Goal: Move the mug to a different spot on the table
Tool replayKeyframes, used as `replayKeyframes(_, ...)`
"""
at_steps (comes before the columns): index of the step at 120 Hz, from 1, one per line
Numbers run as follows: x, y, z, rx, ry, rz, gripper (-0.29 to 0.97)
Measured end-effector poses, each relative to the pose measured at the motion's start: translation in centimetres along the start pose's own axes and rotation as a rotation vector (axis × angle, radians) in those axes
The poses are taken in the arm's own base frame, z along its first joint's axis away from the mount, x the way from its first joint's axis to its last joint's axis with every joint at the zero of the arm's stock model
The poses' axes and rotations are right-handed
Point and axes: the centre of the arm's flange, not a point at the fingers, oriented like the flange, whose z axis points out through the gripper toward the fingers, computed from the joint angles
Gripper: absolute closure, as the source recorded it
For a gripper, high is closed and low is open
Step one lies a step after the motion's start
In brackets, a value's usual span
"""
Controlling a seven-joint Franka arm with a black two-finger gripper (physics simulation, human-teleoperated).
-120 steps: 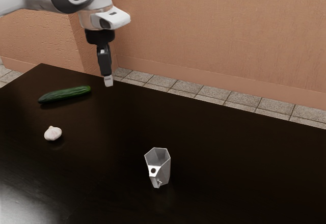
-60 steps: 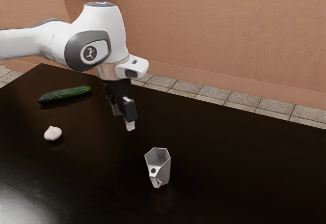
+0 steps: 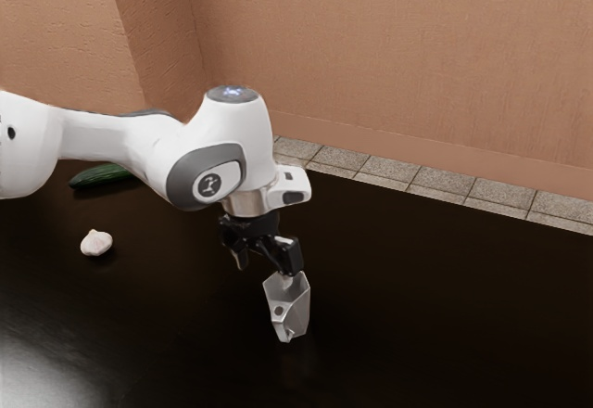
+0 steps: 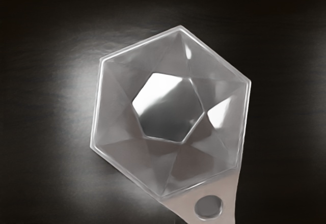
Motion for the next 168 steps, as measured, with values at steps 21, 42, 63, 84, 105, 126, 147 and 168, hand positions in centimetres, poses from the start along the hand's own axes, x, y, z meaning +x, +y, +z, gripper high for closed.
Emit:
replayKeyframes(21,-1.3,0.7,3.3,0.033,0.058,-0.119,0.0)
replayKeyframes(42,-1.7,1.8,5.7,0.0,0.115,-0.257,0.0)
replayKeyframes(63,-2.4,1.8,7.4,-0.016,0.132,-0.372,0.0)
replayKeyframes(84,-3.0,2.4,8.3,-0.025,0.134,-0.444,0.0)
replayKeyframes(105,-3.4,2.8,9.1,-0.026,0.128,-0.496,0.0)
replayKeyframes(126,-3.3,2.4,9.8,-0.015,0.126,-0.535,0.17)
replayKeyframes(147,-3.3,2.7,10.2,0.01,0.14,-0.522,0.29)
replayKeyframes(168,-3.2,2.7,10.3,0.017,0.148,-0.533,0.53)
